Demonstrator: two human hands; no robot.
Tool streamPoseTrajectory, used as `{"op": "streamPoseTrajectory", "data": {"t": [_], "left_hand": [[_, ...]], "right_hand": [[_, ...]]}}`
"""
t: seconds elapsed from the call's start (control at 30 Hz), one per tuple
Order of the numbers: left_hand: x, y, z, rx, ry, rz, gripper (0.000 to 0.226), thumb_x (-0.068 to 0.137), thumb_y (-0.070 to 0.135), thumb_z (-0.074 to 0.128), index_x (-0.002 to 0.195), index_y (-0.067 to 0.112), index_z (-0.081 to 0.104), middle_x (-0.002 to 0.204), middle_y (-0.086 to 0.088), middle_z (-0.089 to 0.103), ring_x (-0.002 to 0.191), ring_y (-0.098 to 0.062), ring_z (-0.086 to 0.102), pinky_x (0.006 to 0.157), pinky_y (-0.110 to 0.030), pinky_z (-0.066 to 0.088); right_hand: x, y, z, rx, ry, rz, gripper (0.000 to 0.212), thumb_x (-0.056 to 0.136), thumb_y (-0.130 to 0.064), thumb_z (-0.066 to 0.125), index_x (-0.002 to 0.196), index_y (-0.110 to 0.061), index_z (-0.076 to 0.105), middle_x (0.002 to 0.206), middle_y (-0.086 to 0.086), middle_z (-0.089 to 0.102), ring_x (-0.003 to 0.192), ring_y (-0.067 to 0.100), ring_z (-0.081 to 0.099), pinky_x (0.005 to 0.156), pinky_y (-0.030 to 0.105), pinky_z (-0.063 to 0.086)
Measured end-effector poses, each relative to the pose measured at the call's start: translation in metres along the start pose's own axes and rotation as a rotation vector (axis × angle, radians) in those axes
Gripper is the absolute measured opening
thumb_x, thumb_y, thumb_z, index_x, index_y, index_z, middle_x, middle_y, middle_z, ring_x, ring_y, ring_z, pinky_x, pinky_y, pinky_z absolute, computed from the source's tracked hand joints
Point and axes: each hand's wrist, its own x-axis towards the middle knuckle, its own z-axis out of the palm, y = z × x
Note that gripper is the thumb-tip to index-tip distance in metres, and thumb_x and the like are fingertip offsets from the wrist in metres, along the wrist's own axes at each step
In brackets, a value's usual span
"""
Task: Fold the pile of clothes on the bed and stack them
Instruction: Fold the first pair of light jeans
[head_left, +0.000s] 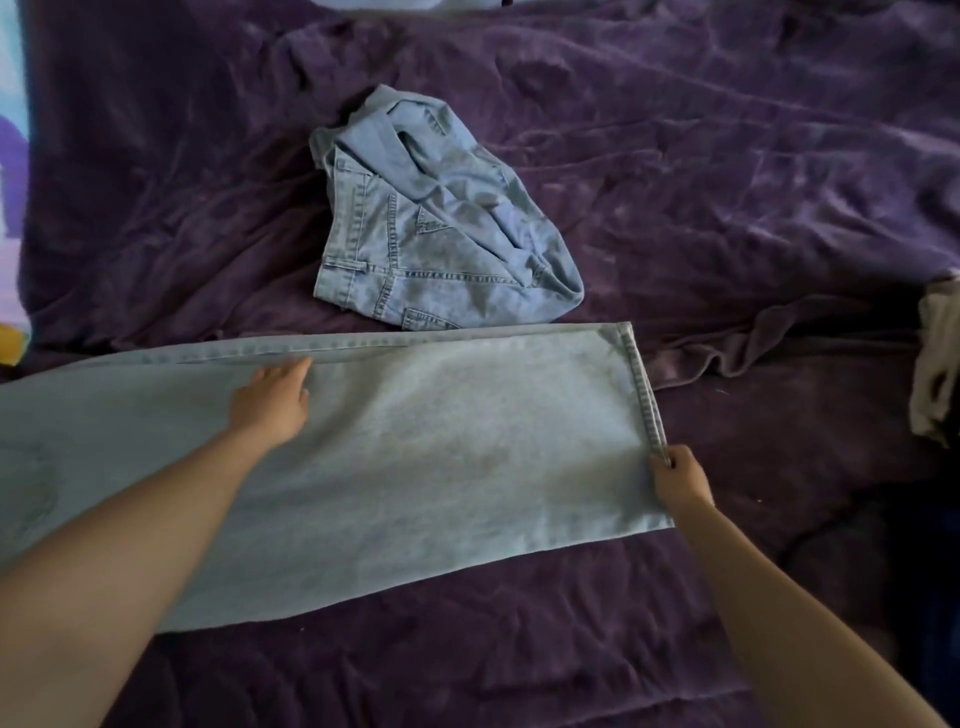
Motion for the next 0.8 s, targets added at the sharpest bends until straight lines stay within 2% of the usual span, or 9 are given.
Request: {"op": "streamPoseTrajectory", "data": {"t": [0.13, 0.23, 0.33, 0.47, 0.53, 0.6, 0.67, 0.73, 0.8], "left_hand": [[0.025, -0.002, 0.0, 0.095, -0.047, -0.012, 0.041, 0.097, 0.022, 0.043, 0.138, 0.017, 0.041, 0.144, -0.013, 0.039, 0.132, -0.033, 0.034, 0.108, -0.048, 0.029], [0.029, -0.005, -0.011, 0.168, 0.045, -0.044, 0.025, 0.096, 0.022, 0.042, 0.113, 0.017, 0.06, 0.128, -0.014, 0.052, 0.124, -0.032, 0.038, 0.105, -0.048, 0.027], [0.026, -0.014, -0.028, 0.066, 0.286, -0.033, 0.023, 0.093, 0.018, 0.049, 0.108, 0.012, 0.066, 0.12, -0.018, 0.055, 0.116, -0.035, 0.04, 0.098, -0.046, 0.028], [0.023, -0.011, -0.042, -0.207, 0.619, -0.095, 0.024, 0.088, 0.011, 0.055, 0.108, 0.005, 0.066, 0.115, -0.025, 0.053, 0.112, -0.042, 0.04, 0.096, -0.049, 0.027], [0.026, 0.0, -0.032, -0.289, 0.592, -0.169, 0.034, 0.091, 0.015, 0.053, 0.124, 0.009, 0.058, 0.132, -0.025, 0.044, 0.124, -0.043, 0.034, 0.101, -0.051, 0.025], [0.023, 0.01, -0.012, -0.34, 0.442, -0.204, 0.055, 0.092, 0.022, 0.053, 0.143, 0.013, 0.035, 0.151, -0.026, 0.018, 0.137, -0.044, 0.017, 0.109, -0.051, 0.018], [0.01, 0.017, 0.015, -0.316, 0.29, -0.156, 0.068, 0.092, 0.026, 0.054, 0.149, 0.015, 0.019, 0.154, -0.026, 0.003, 0.139, -0.046, 0.009, 0.112, -0.05, 0.012], [-0.015, 0.017, 0.04, -0.255, 0.21, -0.079, 0.07, 0.09, 0.028, 0.058, 0.148, 0.014, 0.022, 0.153, -0.028, 0.008, 0.137, -0.049, 0.014, 0.11, -0.054, 0.014], [-0.042, 0.013, 0.059, -0.217, 0.194, -0.03, 0.069, 0.086, 0.03, 0.064, 0.145, 0.013, 0.031, 0.15, -0.03, 0.016, 0.135, -0.052, 0.019, 0.106, -0.062, 0.017]], "right_hand": [[0.011, 0.006, 0.008, 0.041, -0.013, 0.02, 0.027, 0.096, -0.015, 0.046, 0.115, 0.003, 0.052, 0.115, 0.029, 0.054, 0.103, 0.039, 0.052, 0.083, 0.036, 0.039], [0.012, 0.005, 0.009, 0.085, -0.027, 0.0, 0.016, 0.097, -0.016, 0.044, 0.105, -0.004, 0.05, 0.1, 0.023, 0.053, 0.09, 0.031, 0.048, 0.074, 0.032, 0.034], [0.009, -0.002, 0.004, 0.171, -0.027, -0.053, 0.006, 0.098, -0.014, 0.042, 0.095, -0.009, 0.041, 0.073, 0.003, 0.042, 0.073, 0.02, 0.041, 0.057, 0.03, 0.03], [0.007, -0.016, 0.001, 0.173, 0.029, -0.071, 0.006, 0.098, -0.014, 0.042, 0.097, -0.008, 0.042, 0.076, 0.004, 0.045, 0.071, 0.019, 0.041, 0.055, 0.033, 0.025], [0.01, -0.015, 0.005, 0.154, 0.074, -0.044, 0.005, 0.097, -0.014, 0.044, 0.098, -0.009, 0.045, 0.087, 0.011, 0.048, 0.077, 0.02, 0.044, 0.06, 0.029, 0.028], [0.01, -0.01, 0.008, 0.128, 0.1, -0.043, 0.008, 0.094, -0.013, 0.049, 0.097, -0.006, 0.05, 0.088, 0.012, 0.049, 0.081, 0.021, 0.045, 0.059, 0.029, 0.03], [0.008, -0.004, 0.007, 0.146, 0.097, -0.049, 0.018, 0.09, -0.009, 0.056, 0.102, 0.004, 0.055, 0.089, 0.012, 0.051, 0.08, 0.02, 0.046, 0.054, 0.026, 0.032], [0.005, 0.0, 0.004, 0.162, 0.078, -0.032, 0.026, 0.086, -0.004, 0.062, 0.108, 0.008, 0.055, 0.093, 0.013, 0.054, 0.078, 0.021, 0.049, 0.054, 0.025, 0.037], [-0.001, -0.002, -0.003, 0.104, 0.037, -0.035, 0.022, 0.086, -0.006, 0.063, 0.102, 0.009, 0.06, 0.085, 0.014, 0.053, 0.064, 0.018, 0.046, 0.046, 0.016, 0.037]]}}
